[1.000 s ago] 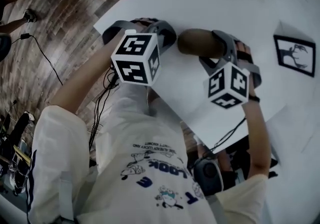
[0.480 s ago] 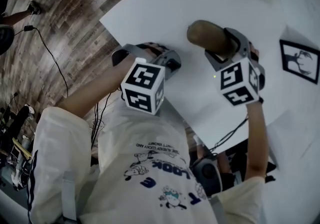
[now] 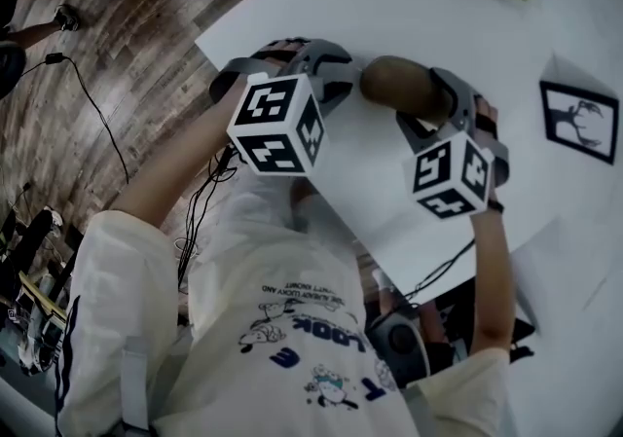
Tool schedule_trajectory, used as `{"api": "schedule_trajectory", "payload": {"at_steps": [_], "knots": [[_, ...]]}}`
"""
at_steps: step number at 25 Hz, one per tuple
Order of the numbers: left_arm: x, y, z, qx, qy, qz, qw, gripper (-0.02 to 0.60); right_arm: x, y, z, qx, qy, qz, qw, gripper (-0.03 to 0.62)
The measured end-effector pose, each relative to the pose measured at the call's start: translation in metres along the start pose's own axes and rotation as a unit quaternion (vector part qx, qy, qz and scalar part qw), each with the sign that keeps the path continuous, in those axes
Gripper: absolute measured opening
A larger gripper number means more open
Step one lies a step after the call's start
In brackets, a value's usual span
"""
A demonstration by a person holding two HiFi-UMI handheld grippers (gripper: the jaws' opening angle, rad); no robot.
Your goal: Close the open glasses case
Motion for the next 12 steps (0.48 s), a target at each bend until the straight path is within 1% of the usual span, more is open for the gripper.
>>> {"api": "schedule_trajectory", "payload": {"at_steps": [4, 6, 8, 10, 12], "knots": [[0.011, 0.006, 0.003, 0.058, 0.024, -0.02, 0.9978, 0.121, -0.001, 0.001, 0.001, -0.008, 0.002, 0.002, 1.0, 0.351], [0.016, 0.009, 0.004, 0.08, 0.035, -0.043, 0.9953, 0.121, -0.001, 0.002, 0.001, -0.011, 0.003, 0.004, 1.0, 0.351], [0.019, 0.007, 0.005, 0.096, 0.044, -0.074, 0.9917, 0.12, 0.0, 0.002, 0.002, -0.013, 0.003, 0.005, 1.0, 0.351], [0.021, 0.004, 0.006, 0.111, 0.05, -0.102, 0.9873, 0.09, 0.0, 0.001, 0.003, -0.015, 0.003, 0.006, 1.0, 0.351], [0.022, 0.004, 0.006, 0.125, 0.053, -0.111, 0.9845, 0.045, 0.0, 0.002, 0.003, -0.017, 0.003, 0.007, 1.0, 0.351]]}}
Point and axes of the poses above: the fingertips, and each gripper's own axes: x forward along the fingers, y to its left, z out of its top, the point moved 4 cm from there along -x, backward along the fingers, and after that the axes turned 14 degrees about -y, right-handed, at the moved point
